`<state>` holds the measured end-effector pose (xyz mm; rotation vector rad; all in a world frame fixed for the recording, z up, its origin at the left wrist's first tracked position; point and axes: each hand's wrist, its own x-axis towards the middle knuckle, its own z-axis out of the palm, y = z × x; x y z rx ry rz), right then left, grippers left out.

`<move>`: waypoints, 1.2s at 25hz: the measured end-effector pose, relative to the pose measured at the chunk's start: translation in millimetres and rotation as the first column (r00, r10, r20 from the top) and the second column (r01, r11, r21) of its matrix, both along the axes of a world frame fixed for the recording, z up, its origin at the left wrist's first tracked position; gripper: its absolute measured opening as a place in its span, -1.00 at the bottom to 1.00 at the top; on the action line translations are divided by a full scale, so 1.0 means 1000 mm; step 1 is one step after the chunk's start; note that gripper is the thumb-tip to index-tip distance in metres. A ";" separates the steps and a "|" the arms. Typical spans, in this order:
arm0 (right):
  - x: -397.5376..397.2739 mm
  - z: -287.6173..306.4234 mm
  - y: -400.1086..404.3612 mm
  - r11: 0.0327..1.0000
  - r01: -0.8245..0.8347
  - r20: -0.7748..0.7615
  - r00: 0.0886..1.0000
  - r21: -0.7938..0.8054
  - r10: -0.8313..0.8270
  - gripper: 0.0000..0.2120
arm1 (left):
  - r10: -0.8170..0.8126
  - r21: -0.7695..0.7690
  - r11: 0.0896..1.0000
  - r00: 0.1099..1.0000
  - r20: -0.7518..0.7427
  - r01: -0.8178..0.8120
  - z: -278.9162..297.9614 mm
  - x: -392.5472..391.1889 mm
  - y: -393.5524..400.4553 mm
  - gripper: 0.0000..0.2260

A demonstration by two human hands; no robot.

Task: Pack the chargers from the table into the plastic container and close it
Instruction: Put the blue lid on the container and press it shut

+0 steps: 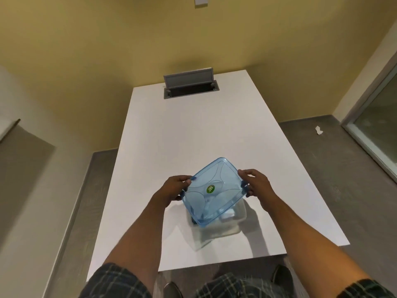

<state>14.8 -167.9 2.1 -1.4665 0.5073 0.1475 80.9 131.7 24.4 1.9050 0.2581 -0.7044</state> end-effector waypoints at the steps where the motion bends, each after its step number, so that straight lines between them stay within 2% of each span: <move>1: -0.003 -0.004 0.001 0.996 -0.071 -0.015 0.997 -0.055 0.070 -0.71 | 0.016 0.023 1.000 1.000 0.017 -0.017 -0.003 -0.003 0.004 -0.85; 3: -0.009 -0.009 0.004 0.972 -0.178 -0.028 0.984 -0.156 0.175 -0.69 | 0.063 0.079 0.994 0.993 0.099 -0.071 -0.008 -0.008 0.009 -0.87; 5: -0.014 -0.011 0.007 0.945 -0.217 -0.046 0.976 -0.244 0.212 -0.63 | 0.070 0.173 0.979 0.977 0.202 -0.106 -0.014 -0.013 0.009 -0.82; 8: -0.021 -0.015 0.008 0.927 -0.218 -0.087 0.976 -0.306 0.201 -0.59 | 0.074 0.263 0.953 0.959 0.273 -0.148 -0.022 -0.022 0.002 -0.74; 12: -0.032 -0.019 0.007 0.920 -0.180 -0.113 0.982 -0.347 0.149 -0.58 | 0.057 0.296 0.942 0.946 0.319 -0.157 -0.026 -0.033 -0.015 -0.69; 20: -0.047 -0.027 0.005 0.864 -0.181 -0.162 0.980 -0.470 0.117 -0.64 | -0.073 0.323 0.946 0.953 0.294 -0.027 -0.029 -0.038 -0.025 -0.54; 24: -0.047 -0.031 0.005 0.857 -0.193 -0.181 0.976 -0.478 0.119 -0.64 | -0.233 0.409 0.902 0.952 0.197 0.136 -0.031 -0.039 -0.011 -0.26; 26: -0.045 -0.033 0.005 0.861 -0.201 -0.209 0.971 -0.468 0.114 -0.62 | -0.218 0.365 0.919 0.963 0.157 0.149 -0.032 -0.041 -0.006 -0.18; 30: -0.038 -0.033 0.006 0.879 -0.193 -0.259 0.962 -0.435 0.083 -0.68 | -0.177 0.301 0.947 0.966 0.190 0.115 -0.030 -0.041 -0.004 -0.29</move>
